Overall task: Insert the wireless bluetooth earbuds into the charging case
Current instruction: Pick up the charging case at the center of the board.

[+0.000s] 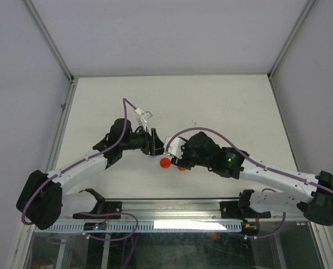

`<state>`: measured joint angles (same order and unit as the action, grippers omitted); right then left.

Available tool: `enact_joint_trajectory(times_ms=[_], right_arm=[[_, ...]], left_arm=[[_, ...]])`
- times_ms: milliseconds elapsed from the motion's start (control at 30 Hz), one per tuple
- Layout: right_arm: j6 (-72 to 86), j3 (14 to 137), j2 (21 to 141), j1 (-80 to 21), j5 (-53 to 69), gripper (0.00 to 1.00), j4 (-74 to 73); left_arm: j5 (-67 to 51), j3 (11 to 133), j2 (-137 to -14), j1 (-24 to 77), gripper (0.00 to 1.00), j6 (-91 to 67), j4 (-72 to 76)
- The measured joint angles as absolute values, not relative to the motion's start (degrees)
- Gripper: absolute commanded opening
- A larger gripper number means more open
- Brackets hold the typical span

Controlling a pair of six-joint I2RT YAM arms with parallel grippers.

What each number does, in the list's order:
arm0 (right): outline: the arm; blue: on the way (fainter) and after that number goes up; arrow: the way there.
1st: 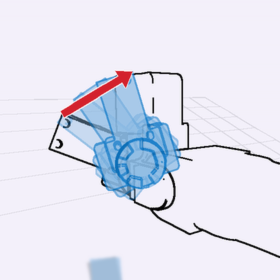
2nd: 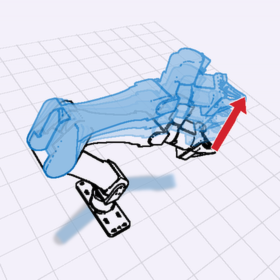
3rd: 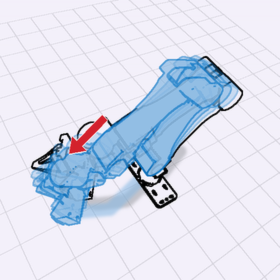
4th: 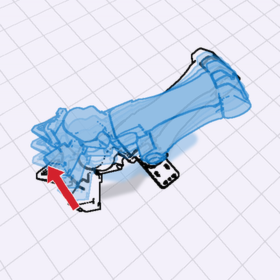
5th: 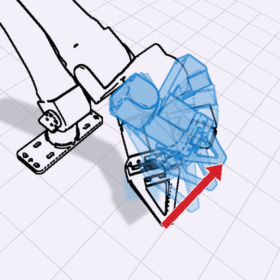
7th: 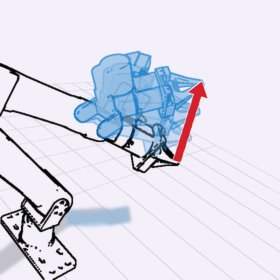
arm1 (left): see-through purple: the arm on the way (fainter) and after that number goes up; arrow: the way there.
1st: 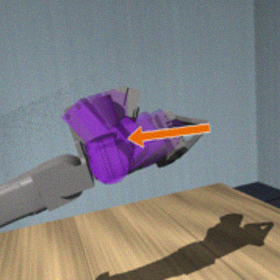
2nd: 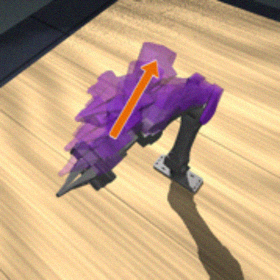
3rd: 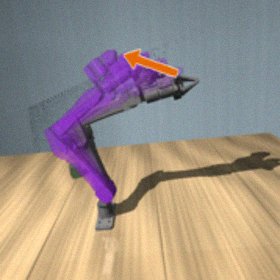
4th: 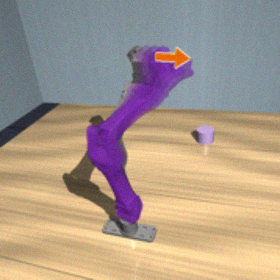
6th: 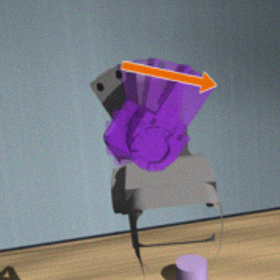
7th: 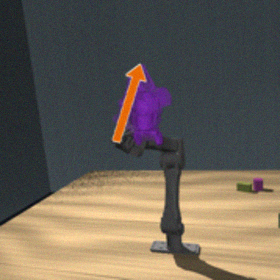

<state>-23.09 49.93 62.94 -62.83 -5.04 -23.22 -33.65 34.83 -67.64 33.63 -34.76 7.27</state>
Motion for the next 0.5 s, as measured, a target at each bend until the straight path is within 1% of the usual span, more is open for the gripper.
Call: enact_joint_trajectory(times_ms=[233, 367, 500], right_arm=[[-33.12, 49.15, 61.14, -64.10, -1.41, 0.49, -23.40], [-36.86, 49.17, 61.52, -64.75, -1.02, 0.49, -23.83], [-39.38, 49.17, 62.46, -65.19, -0.99, 0.49, -24.29]], left_arm=[[-42.19, 36.16, -69.38, 33.65, 0.68, -33.71, 7.51], [-45.04, 36.18, -69.41, 33.65, 0.64, -33.61, 7.51], [-46.72, 36.27, -69.43, 33.69, 0.62, -33.61, 7.51]])
